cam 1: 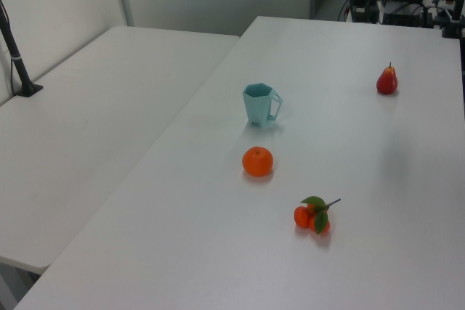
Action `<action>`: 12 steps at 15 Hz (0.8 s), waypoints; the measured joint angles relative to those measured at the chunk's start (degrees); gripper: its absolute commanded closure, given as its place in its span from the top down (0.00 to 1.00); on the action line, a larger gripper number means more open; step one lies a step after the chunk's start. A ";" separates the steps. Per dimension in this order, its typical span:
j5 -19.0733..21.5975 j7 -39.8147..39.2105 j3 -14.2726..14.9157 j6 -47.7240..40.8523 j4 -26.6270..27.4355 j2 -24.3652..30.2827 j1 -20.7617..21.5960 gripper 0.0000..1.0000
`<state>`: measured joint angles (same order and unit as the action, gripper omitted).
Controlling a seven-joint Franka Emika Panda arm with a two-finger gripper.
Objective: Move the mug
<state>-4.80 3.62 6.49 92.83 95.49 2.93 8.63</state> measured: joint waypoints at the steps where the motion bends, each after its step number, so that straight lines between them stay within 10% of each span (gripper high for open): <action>1: 0.00 0.00 0.00 0.00 0.21 -0.02 0.01 1.00; 12: 0.00 -0.58 0.00 1.14 0.84 -0.08 0.09 1.00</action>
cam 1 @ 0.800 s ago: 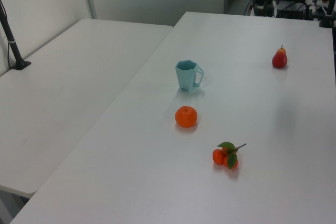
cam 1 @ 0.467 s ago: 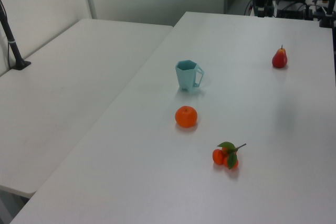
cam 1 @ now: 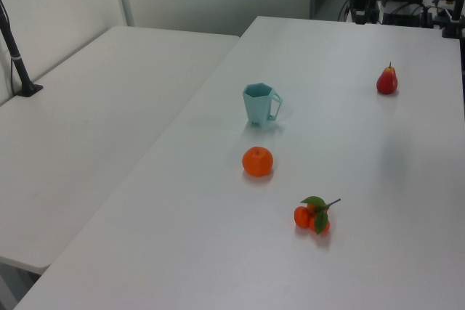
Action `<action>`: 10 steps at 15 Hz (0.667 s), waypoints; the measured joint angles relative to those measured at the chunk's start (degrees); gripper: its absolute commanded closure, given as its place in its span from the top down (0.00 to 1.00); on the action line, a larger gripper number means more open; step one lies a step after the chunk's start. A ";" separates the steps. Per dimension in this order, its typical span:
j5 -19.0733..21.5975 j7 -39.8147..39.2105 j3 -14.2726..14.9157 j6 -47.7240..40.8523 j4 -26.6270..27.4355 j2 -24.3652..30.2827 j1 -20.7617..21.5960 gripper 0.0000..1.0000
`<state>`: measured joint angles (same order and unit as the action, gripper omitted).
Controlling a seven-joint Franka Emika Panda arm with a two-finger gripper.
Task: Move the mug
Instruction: 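Move the open gripper over the teal mug and lower onto its rim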
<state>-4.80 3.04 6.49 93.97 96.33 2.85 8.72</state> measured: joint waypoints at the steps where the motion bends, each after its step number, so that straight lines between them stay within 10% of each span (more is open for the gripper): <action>1: 0.00 -0.05 0.00 0.84 0.11 -0.09 0.06 1.00; 10: 0.00 -3.58 -0.07 19.26 3.90 -6.94 0.67 1.00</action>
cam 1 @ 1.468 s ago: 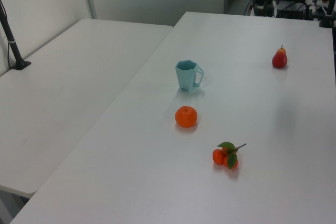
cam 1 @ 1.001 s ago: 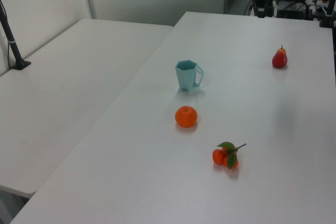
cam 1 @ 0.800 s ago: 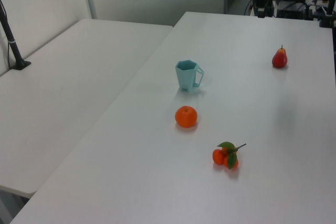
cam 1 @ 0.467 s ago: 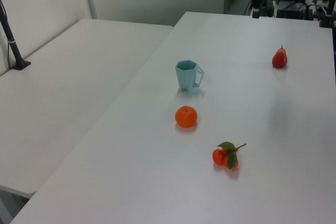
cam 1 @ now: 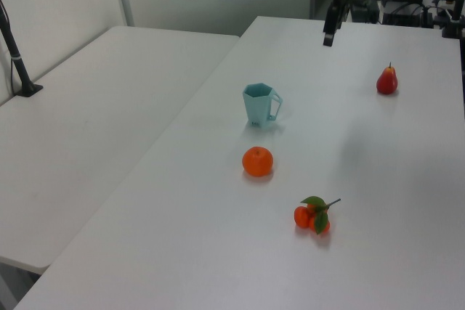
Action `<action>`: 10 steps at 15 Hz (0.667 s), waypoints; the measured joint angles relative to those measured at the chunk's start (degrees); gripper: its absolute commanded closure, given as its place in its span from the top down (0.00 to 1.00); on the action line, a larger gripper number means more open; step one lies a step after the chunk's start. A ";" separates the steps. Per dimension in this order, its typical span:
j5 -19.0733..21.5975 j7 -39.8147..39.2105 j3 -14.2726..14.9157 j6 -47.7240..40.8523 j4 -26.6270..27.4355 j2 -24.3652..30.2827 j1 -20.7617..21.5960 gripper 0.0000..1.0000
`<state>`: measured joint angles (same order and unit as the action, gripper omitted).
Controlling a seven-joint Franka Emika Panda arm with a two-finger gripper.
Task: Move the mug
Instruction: 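Move the open gripper over the teal mug and lower onto its rim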
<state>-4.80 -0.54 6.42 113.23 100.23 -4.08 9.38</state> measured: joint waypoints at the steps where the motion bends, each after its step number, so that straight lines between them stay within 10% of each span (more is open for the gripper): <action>1: 0.00 -0.15 -0.12 1.94 0.06 -1.60 0.06 1.00; 10: 0.00 0.07 -1.01 18.62 0.06 -14.29 0.70 1.00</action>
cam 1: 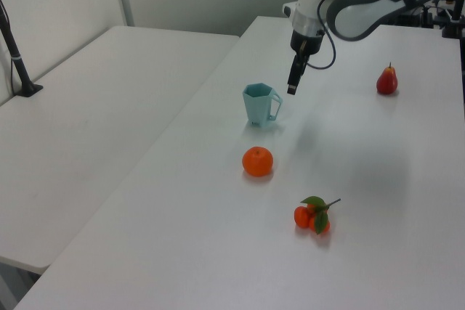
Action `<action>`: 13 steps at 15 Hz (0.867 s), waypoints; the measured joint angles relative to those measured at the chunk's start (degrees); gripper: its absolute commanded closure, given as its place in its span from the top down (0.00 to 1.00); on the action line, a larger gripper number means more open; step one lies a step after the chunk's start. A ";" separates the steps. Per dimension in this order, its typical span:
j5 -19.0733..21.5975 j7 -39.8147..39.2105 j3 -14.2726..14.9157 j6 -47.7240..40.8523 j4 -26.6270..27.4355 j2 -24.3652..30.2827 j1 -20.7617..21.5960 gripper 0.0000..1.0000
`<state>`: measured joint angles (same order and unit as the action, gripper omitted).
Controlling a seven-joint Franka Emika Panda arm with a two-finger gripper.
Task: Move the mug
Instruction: 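Move the open gripper over the teal mug and lower onto its rim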
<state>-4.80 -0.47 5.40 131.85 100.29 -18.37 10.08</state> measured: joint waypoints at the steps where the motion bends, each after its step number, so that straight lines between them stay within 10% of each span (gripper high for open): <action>1: 0.01 0.35 0.00 1.90 0.01 -1.16 0.00 1.00; 8: 0.01 1.94 -0.01 11.51 -0.40 -8.47 0.00 0.76; 13: 0.04 4.94 -1.09 13.06 -1.41 -9.33 0.00 0.15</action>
<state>-4.75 4.47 4.32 144.91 98.88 -27.70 10.08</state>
